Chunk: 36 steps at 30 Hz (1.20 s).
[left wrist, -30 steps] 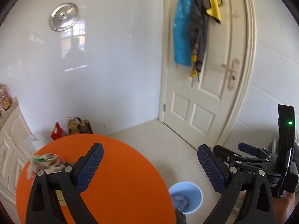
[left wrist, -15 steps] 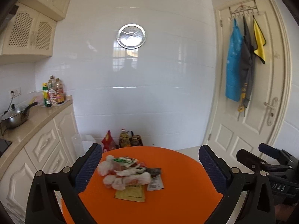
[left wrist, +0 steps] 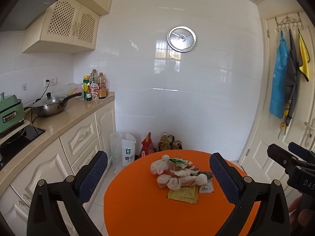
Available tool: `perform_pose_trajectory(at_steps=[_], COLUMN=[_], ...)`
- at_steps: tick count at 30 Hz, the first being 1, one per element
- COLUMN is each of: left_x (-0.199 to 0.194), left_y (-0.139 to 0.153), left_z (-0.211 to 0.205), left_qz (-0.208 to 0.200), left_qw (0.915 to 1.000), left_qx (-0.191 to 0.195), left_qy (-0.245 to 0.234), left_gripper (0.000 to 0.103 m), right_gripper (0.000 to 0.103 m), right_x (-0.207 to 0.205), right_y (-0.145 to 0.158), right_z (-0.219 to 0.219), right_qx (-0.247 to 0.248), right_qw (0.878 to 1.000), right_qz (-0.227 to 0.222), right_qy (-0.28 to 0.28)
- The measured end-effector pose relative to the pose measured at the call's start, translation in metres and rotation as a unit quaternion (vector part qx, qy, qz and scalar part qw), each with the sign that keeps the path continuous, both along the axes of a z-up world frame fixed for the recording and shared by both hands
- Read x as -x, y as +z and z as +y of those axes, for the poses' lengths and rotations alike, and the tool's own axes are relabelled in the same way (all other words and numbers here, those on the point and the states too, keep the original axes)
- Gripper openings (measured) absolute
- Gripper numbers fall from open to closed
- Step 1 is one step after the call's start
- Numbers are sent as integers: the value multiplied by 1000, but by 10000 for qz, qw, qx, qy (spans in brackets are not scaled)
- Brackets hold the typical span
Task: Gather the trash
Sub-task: 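Move both open tools back over the table, then grasp the tied white plastic bag bundle with the right tool and lift it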
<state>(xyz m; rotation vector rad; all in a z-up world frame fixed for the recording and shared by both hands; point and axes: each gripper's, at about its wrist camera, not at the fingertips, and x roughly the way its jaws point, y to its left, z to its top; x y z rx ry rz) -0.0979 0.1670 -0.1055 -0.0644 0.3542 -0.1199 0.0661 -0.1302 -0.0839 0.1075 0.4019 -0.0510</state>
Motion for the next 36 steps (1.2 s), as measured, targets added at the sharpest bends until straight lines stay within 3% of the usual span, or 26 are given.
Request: perform_pose_trajectory(at_steps=[7, 13, 25, 31, 33, 36], left_x=[-14, -60, -202, -257, -269, -293], left_y=[-6, -20, -58, -77, -84, -95], left_z=[-11, -15, -33, -42, -45, -47], left_qz=[165, 568, 1577, 1901, 1965, 2057], left_qw=[9998, 9983, 9875, 9816, 9803, 9781], left_qx=[-26, -50, -74, -101, -102, -138], left_qy=[108, 96, 25, 151, 188, 273], left_gripper=[102, 102, 102, 102, 102, 102], right_gripper=[103, 103, 103, 103, 102, 91], right_x=[-16, -51, -130, -182, -202, -224], right_y=[-11, -53, -149, -172, -183, -202], right_z=[3, -11, -12, 17, 30, 48], right_qx=[201, 273, 123, 626, 917, 1320], right_qw=[9997, 9965, 9795, 9645, 9525, 9342], right_qz=[158, 785, 1952, 2224, 2405, 2654], right_qy=[46, 31, 477, 1280, 1625, 1984])
